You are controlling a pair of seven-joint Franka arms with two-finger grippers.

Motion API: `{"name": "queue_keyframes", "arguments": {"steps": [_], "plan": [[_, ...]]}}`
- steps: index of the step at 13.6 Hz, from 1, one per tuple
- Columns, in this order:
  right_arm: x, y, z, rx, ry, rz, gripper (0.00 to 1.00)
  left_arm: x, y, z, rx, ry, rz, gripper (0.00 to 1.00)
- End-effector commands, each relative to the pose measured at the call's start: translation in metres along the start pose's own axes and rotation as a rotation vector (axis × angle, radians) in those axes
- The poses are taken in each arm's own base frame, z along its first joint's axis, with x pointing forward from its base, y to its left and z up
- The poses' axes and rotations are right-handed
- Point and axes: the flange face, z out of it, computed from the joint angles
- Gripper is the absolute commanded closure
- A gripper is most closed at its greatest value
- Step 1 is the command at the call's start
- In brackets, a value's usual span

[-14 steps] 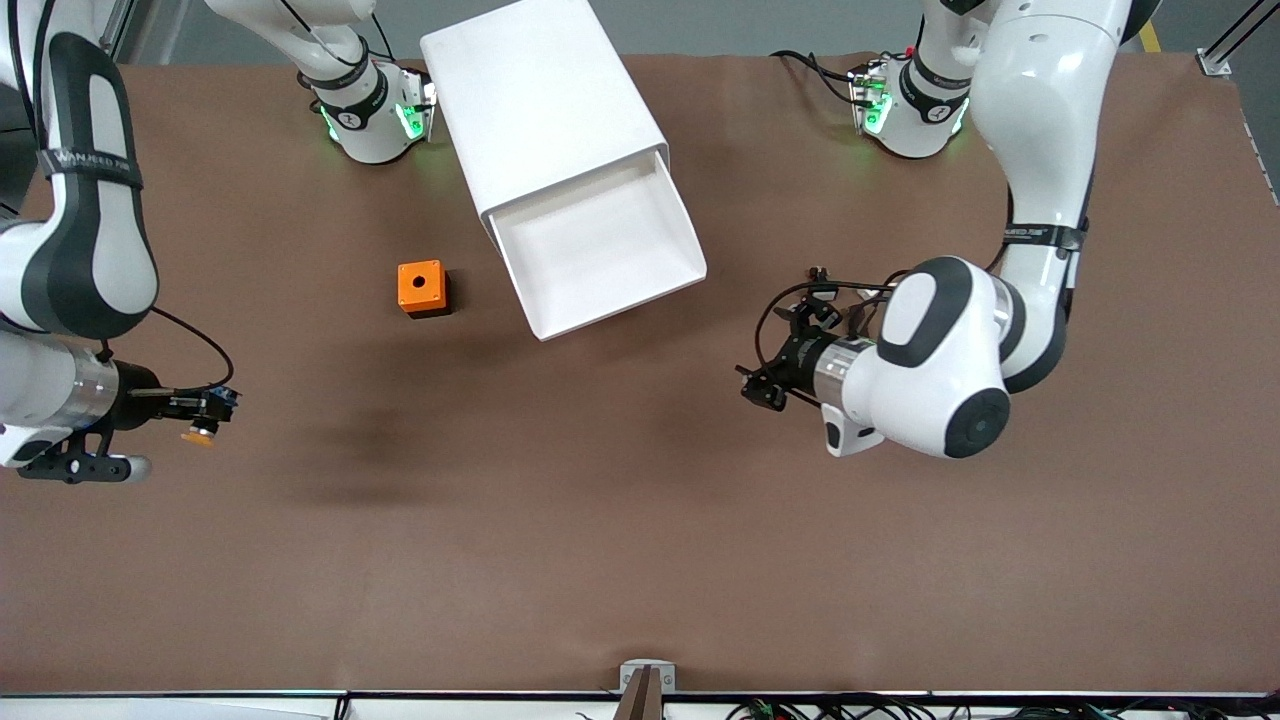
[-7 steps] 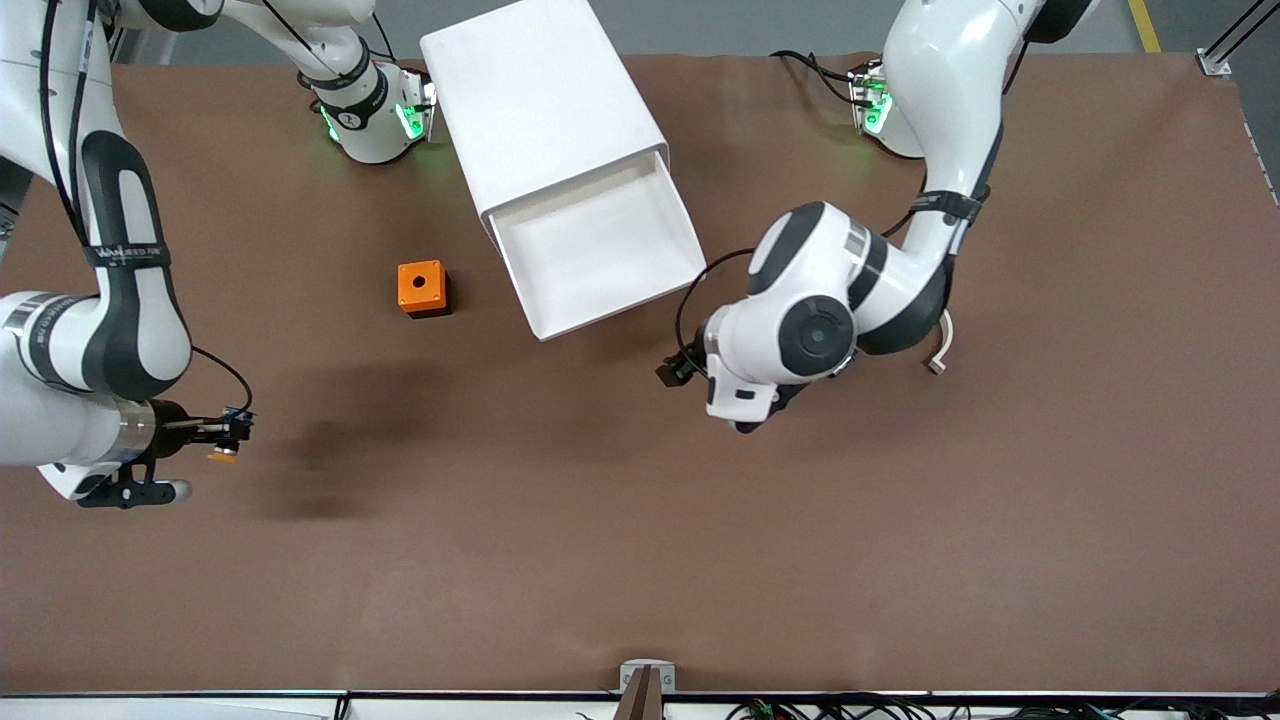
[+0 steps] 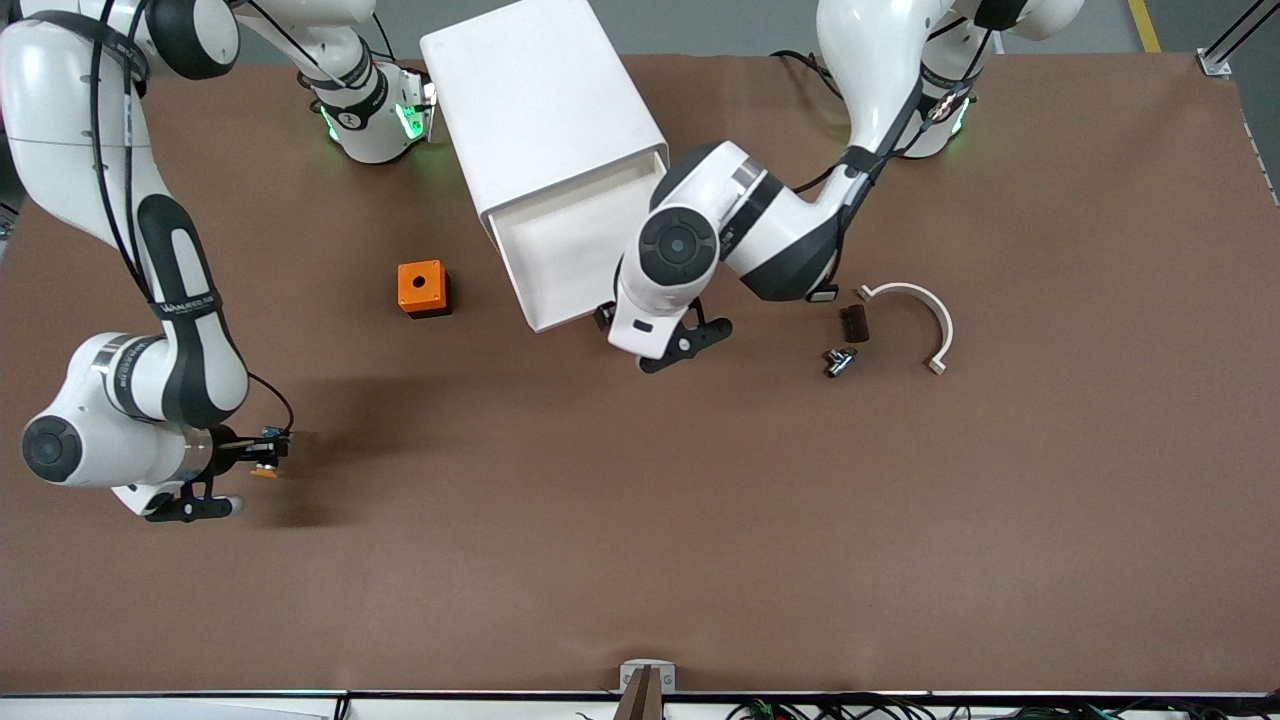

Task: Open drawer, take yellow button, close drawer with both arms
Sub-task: 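Push the drawer closed with the left gripper, then lower the push button onto the table and open the right gripper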

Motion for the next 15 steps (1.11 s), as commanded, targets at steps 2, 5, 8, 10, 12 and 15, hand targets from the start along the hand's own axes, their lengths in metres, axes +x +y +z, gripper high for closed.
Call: {"name": "queue_keyframes", "arguments": {"steps": [2, 5, 8, 10, 12, 15], "plan": [[0.004, 0.0, 0.021, 0.004, -0.013, -0.002, 0.89, -0.052, 0.01, 0.012, 0.023, -0.019, 0.06, 0.0], [0.004, -0.001, 0.021, 0.006, -0.013, 0.015, 0.77, -0.089, 0.019, 0.023, 0.03, -0.063, 0.109, 0.0], [0.007, -0.008, 0.017, 0.007, -0.012, 0.034, 0.5, -0.111, 0.023, 0.03, 0.043, -0.084, 0.082, 0.0], [0.007, -0.008, 0.012, 0.004, -0.006, 0.035, 0.23, -0.125, 0.025, 0.032, 0.047, -0.098, 0.081, 0.0], [0.007, -0.005, 0.009, 0.005, -0.001, 0.032, 0.0, -0.126, 0.025, 0.037, 0.052, -0.102, 0.08, 0.0], [0.007, -0.007, -0.016, -0.009, 0.024, 0.017, 0.0, -0.139, 0.025, 0.045, 0.071, -0.12, 0.097, 0.0]]}}
